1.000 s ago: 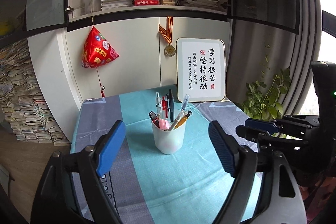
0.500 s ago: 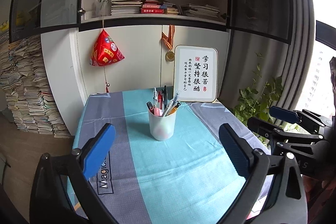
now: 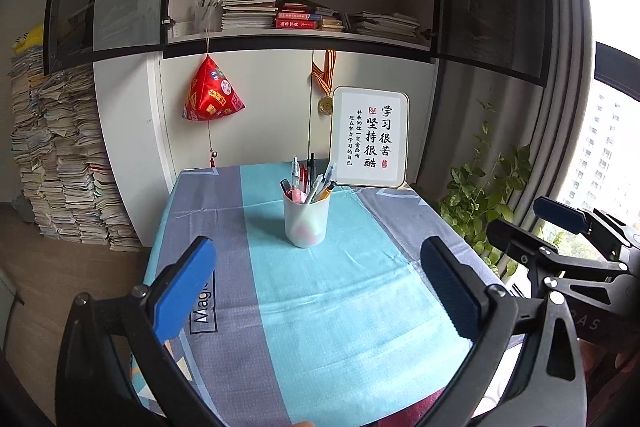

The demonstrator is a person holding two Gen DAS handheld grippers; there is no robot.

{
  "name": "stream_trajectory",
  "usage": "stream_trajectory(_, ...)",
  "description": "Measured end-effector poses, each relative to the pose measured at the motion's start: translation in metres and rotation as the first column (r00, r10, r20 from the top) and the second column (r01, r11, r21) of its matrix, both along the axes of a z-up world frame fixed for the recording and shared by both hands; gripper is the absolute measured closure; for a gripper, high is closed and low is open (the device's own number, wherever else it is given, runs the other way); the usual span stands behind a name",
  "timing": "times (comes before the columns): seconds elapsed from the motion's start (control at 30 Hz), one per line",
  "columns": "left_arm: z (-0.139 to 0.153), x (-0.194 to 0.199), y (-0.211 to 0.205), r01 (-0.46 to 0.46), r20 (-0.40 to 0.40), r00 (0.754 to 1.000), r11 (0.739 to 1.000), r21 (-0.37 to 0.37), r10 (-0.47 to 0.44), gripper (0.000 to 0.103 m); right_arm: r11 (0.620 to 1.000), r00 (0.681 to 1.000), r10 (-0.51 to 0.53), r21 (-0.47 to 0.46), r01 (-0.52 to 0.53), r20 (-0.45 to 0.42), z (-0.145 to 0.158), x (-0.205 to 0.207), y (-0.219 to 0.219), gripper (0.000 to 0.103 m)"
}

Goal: Organize stationery

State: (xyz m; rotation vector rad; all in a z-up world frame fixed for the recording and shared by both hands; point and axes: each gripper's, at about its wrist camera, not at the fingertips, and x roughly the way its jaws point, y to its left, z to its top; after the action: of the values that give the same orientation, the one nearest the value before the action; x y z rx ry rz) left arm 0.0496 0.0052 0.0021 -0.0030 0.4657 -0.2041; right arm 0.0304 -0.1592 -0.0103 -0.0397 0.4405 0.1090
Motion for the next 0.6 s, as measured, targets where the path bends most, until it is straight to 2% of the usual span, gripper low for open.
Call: stream_trajectory(0.6, 0.021, -0.039, -0.006, 0.010, 0.091, 0.996, 0.999, 0.034, -0.013, 0.001, 0.999, 0.996, -0.012, 0.046, 0.008, 0.083, 0.020, -0.043, -0.010, 0.027)
